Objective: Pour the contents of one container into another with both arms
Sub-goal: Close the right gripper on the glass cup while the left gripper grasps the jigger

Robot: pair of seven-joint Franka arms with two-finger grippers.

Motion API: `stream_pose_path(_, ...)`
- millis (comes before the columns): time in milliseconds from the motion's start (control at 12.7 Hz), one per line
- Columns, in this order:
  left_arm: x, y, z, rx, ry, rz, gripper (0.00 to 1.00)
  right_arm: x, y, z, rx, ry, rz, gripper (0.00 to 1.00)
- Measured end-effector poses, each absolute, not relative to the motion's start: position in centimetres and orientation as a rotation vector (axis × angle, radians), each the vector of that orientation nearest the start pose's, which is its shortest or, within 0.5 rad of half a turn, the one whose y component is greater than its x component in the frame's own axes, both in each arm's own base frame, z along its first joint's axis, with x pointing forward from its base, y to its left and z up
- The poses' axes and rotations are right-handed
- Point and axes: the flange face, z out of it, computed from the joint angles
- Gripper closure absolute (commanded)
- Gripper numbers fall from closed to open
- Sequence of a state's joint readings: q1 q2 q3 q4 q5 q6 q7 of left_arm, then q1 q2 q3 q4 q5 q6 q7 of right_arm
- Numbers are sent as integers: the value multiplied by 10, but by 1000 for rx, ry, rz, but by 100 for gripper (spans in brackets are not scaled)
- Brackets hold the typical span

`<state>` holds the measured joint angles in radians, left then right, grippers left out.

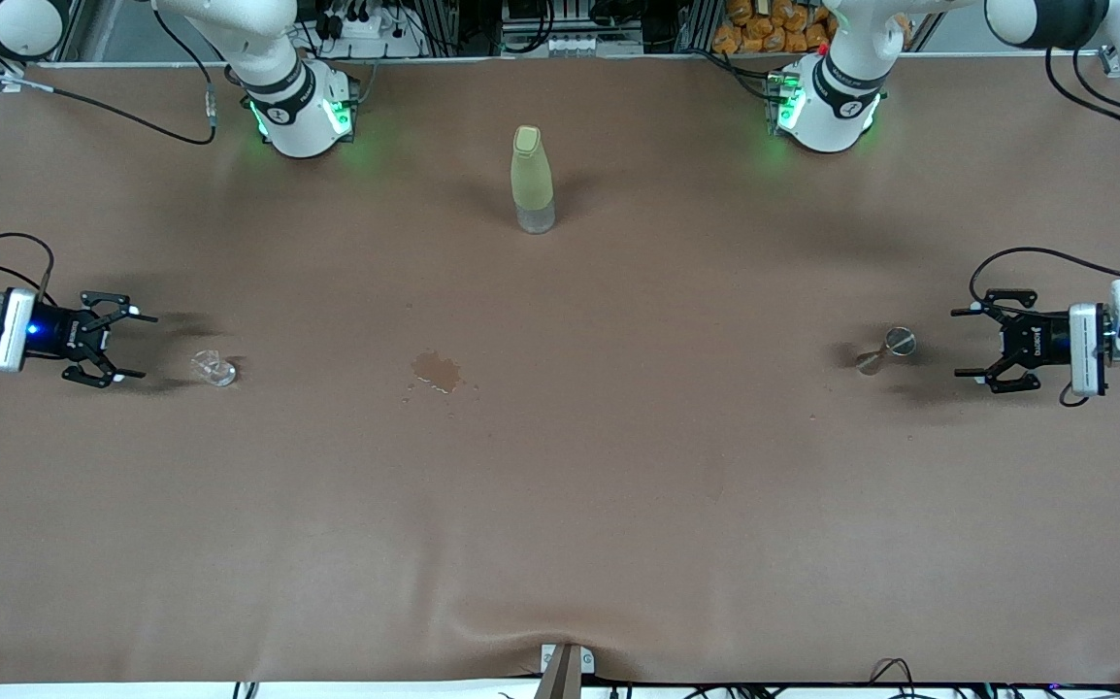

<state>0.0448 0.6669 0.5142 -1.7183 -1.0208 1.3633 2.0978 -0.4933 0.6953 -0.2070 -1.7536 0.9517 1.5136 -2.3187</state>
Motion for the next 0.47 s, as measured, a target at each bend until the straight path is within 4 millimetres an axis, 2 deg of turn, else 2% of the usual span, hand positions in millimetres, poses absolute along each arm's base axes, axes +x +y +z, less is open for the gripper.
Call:
stream_pose_path(158, 555, 196, 198, 1696, -1192, 621, 0, 508, -292, 156, -1749, -1190, -868, 0)
stream_pose_path(473, 544, 201, 153, 1592, -1181, 797, 0, 517, -275, 113, -1662, -1219, -1018, 0)
